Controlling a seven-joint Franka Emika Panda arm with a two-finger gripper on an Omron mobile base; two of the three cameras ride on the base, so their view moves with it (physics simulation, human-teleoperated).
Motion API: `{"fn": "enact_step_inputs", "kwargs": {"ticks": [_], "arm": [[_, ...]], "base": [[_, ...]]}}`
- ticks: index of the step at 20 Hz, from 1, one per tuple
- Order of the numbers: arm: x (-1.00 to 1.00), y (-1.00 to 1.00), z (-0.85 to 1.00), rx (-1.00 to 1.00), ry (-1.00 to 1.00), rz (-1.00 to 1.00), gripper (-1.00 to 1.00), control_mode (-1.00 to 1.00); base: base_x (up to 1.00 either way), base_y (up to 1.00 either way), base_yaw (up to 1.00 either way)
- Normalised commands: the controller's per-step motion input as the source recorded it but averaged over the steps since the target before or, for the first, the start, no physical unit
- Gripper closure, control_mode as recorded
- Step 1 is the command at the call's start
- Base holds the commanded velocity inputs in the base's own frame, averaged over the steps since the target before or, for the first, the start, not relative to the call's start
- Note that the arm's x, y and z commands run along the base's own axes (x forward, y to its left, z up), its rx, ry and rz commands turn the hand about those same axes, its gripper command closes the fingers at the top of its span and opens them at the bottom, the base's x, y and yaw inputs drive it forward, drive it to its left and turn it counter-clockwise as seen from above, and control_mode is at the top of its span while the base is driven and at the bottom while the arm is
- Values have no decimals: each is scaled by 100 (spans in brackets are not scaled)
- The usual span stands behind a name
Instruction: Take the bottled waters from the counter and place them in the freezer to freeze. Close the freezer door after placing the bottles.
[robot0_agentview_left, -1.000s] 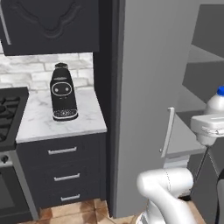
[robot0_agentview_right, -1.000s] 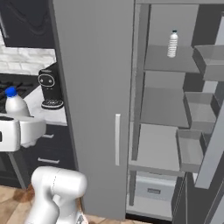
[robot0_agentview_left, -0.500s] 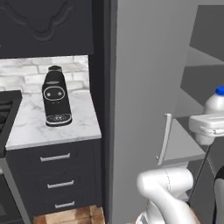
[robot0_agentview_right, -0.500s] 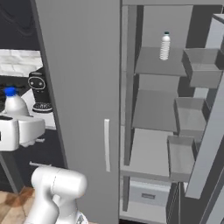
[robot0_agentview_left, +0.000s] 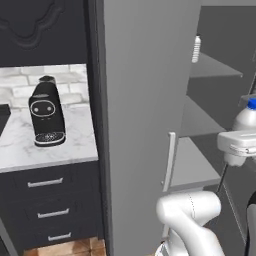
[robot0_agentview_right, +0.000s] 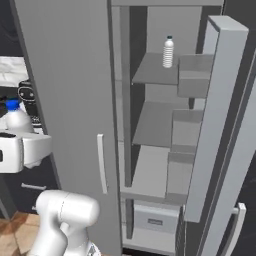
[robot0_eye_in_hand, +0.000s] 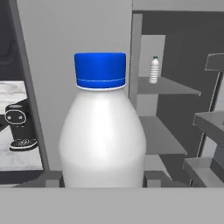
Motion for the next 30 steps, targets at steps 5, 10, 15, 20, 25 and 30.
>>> {"fn": "enact_step_inputs", "kwargs": {"ticks": [5, 10, 15, 20, 25, 30], "arm": [[0, 0, 0, 0, 0, 0, 100, 100], [0, 0, 0, 0, 0, 0, 100, 100], [0, 0, 0, 0, 0, 0, 100, 100], [0, 0, 0, 0, 0, 0, 100, 100], [0, 0, 0, 0, 0, 0, 100, 100], [0, 0, 0, 0, 0, 0, 100, 100]], "base": [[13, -49, 0], [15, -44, 0], [22, -30, 0], [39, -10, -1], [48, -19, 0], [32, -28, 0]]}}
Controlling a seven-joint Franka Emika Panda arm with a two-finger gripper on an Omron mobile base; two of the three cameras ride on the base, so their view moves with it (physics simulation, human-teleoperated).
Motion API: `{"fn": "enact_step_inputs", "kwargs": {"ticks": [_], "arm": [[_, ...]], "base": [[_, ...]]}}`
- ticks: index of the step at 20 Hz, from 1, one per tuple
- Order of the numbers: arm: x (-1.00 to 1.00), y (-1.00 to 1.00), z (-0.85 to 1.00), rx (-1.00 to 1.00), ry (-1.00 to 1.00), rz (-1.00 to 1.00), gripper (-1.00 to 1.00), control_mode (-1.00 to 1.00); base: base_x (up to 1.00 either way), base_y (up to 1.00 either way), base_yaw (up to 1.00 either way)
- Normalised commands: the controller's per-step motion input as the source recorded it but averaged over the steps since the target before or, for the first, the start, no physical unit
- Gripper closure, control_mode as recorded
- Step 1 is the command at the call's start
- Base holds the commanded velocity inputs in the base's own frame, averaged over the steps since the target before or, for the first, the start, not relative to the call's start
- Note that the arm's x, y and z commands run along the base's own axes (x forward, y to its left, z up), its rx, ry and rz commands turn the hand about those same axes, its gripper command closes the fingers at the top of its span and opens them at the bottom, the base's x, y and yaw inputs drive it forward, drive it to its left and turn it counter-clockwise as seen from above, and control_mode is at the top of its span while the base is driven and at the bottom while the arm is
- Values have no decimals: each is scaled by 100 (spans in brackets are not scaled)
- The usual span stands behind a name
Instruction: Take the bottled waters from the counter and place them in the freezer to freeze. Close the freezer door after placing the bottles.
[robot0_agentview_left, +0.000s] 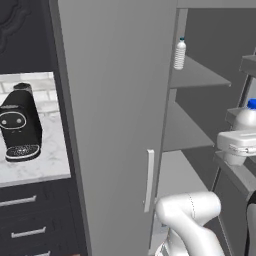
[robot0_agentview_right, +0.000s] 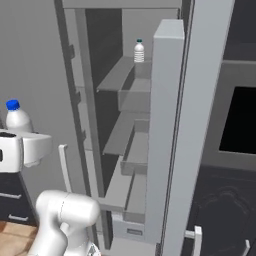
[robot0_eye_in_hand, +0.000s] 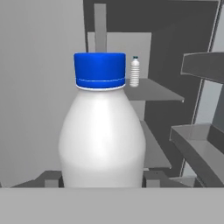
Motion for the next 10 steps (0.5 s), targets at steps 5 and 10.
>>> {"fn": "enact_step_inputs", "kwargs": {"ticks": [5, 10], "arm": [[0, 0, 0, 0, 0, 0, 100, 100], [0, 0, 0, 0, 0, 0, 100, 100]], "base": [[18, -29, 0], [21, -15, 0]]}}
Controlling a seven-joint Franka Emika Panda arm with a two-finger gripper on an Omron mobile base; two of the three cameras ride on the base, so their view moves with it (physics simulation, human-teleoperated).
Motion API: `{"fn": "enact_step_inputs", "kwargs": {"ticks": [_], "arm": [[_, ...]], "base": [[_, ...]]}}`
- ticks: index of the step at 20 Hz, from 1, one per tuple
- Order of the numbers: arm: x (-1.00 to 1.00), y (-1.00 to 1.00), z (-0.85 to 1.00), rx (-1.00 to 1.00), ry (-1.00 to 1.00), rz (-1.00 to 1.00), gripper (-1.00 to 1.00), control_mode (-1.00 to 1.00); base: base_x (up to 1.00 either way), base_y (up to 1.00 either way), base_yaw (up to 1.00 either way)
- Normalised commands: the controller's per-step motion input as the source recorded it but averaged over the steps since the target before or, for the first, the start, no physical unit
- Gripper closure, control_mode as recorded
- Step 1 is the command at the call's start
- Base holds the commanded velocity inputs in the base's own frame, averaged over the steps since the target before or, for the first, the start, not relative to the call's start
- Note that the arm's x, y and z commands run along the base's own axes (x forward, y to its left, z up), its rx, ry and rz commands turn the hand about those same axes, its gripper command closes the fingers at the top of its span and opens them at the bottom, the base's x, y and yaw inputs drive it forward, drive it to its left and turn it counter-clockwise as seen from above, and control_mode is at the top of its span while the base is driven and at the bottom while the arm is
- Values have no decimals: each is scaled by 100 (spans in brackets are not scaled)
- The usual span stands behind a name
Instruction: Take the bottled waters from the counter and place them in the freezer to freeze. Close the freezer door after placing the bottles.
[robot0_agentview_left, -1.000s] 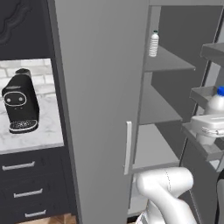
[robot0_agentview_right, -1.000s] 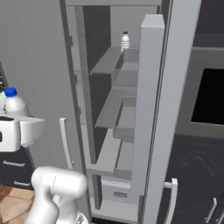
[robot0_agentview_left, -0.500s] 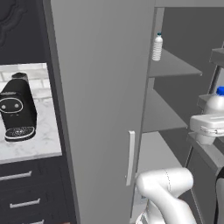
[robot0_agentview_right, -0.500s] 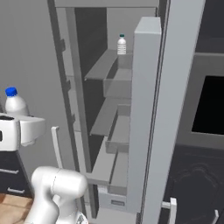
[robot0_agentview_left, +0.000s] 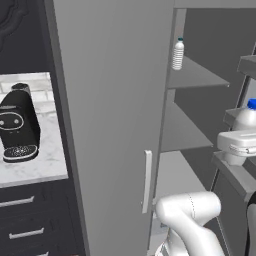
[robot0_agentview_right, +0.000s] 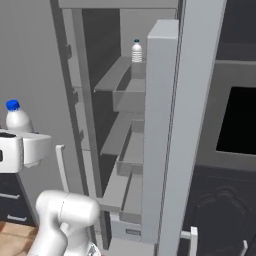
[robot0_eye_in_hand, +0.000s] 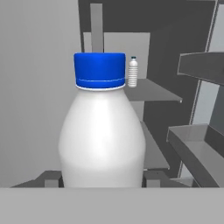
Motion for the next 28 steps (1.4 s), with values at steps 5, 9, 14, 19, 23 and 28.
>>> {"fn": "enact_step_inputs", "kwargs": {"ticks": [5, 9, 14, 19, 23, 28], "arm": [[0, 0, 0, 0, 0, 0, 100, 100], [0, 0, 0, 0, 0, 0, 100, 100], [0, 0, 0, 0, 0, 0, 100, 100], [0, 0, 0, 0, 0, 0, 100, 100], [0, 0, 0, 0, 0, 0, 100, 100], [0, 0, 0, 0, 0, 0, 100, 100]], "base": [[34, -2, 0], [40, 0, 0], [32, -2, 0], [17, -18, 0], [18, -29, 0], [12, -24, 0]]}}
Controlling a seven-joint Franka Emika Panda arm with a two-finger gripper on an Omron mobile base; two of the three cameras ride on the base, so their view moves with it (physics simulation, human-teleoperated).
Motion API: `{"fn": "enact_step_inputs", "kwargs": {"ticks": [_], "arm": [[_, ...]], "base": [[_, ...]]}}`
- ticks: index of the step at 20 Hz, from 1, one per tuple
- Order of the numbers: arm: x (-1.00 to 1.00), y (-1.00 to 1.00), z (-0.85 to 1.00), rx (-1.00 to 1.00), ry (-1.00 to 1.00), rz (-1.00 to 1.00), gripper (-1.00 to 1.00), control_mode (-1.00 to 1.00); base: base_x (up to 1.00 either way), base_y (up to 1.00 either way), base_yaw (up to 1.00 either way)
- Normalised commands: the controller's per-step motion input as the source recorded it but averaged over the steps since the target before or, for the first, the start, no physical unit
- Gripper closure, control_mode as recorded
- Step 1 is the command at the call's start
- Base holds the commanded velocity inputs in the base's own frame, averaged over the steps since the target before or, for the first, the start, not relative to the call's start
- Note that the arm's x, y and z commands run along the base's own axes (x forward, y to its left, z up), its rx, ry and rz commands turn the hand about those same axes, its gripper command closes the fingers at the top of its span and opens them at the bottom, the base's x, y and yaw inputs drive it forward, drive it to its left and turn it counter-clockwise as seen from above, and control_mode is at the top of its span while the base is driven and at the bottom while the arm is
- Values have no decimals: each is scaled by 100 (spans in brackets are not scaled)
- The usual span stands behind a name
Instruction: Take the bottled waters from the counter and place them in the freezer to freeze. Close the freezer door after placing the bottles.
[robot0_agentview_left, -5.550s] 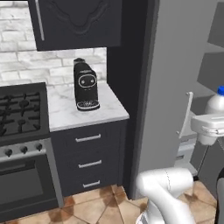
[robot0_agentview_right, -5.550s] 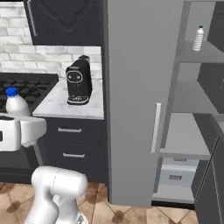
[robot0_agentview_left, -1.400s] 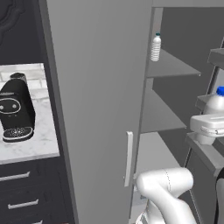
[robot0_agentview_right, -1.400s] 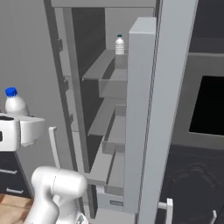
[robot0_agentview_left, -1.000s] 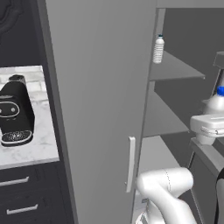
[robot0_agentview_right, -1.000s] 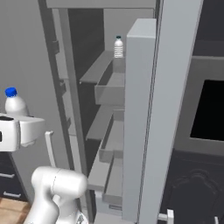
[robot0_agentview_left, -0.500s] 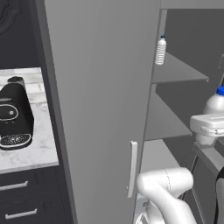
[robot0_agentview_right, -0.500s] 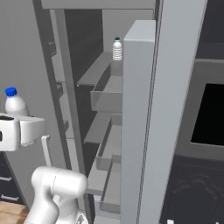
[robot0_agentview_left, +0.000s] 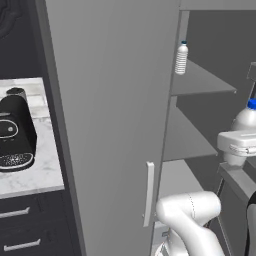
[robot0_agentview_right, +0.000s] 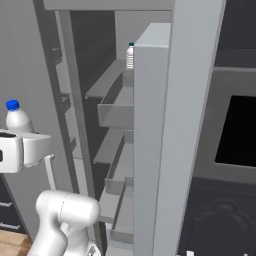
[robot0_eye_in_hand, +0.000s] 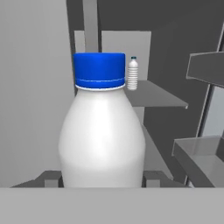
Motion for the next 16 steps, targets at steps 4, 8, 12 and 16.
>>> {"fn": "enact_step_inputs", "kwargs": {"ticks": [4, 8, 12, 16], "arm": [[0, 0, 0, 0, 0, 0, 100, 100], [0, 0, 0, 0, 0, 0, 100, 100], [0, 0, 0, 0, 0, 0, 100, 100], [0, 0, 0, 0, 0, 0, 100, 100]], "base": [[12, -26, 0], [13, -34, 0], [9, -35, 0], [5, -23, 0]]}}
